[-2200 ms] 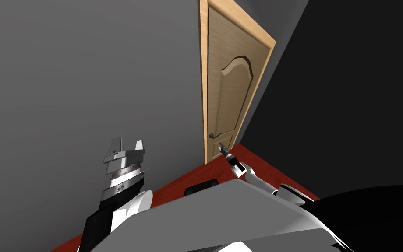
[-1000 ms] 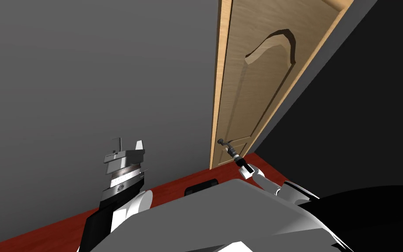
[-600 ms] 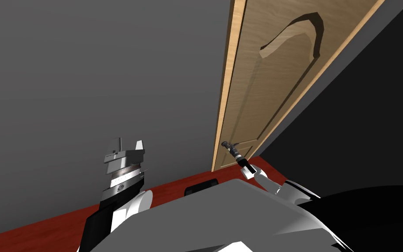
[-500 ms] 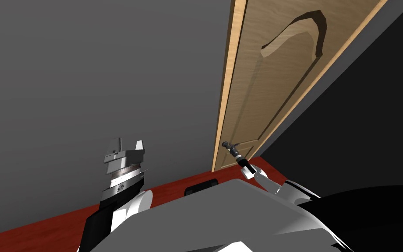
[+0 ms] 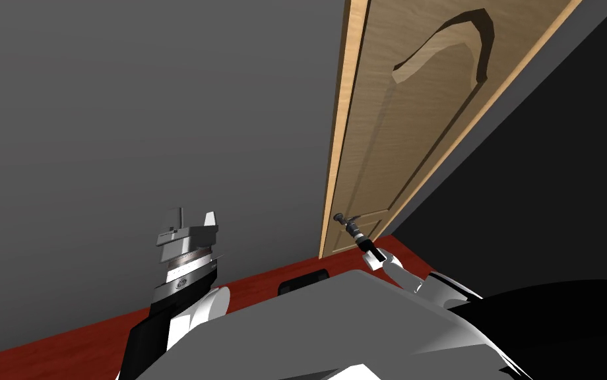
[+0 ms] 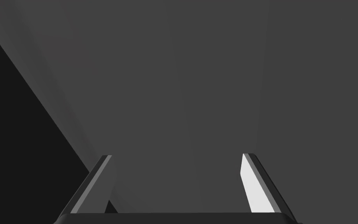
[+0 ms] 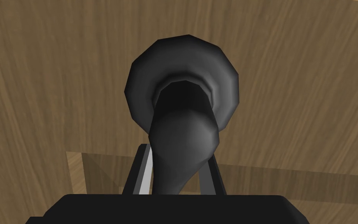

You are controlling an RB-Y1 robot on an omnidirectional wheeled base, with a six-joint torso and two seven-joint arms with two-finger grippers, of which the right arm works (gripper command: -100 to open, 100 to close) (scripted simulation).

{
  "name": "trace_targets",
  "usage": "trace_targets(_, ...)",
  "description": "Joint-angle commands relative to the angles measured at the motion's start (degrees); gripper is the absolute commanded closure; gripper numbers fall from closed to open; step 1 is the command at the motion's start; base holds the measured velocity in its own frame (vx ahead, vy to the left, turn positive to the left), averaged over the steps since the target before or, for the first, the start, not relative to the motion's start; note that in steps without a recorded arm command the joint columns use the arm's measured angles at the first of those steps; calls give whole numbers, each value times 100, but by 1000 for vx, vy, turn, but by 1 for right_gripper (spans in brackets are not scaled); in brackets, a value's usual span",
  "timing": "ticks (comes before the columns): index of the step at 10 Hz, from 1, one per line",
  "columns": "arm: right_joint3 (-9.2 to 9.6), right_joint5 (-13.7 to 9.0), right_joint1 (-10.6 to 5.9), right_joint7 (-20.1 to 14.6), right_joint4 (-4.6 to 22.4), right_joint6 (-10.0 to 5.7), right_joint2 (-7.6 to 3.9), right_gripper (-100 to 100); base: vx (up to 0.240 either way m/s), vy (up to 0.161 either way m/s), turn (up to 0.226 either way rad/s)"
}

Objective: Pull the door open

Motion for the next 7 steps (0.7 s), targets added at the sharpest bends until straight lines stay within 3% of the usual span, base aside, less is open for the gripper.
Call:
trace_targets(1, 0, 3, 0, 8, -5, -13, -4, 100, 0, 0, 0)
trace_targets(7, 361, -78, 335, -289, 54, -607, -390, 100, -176, -78, 159)
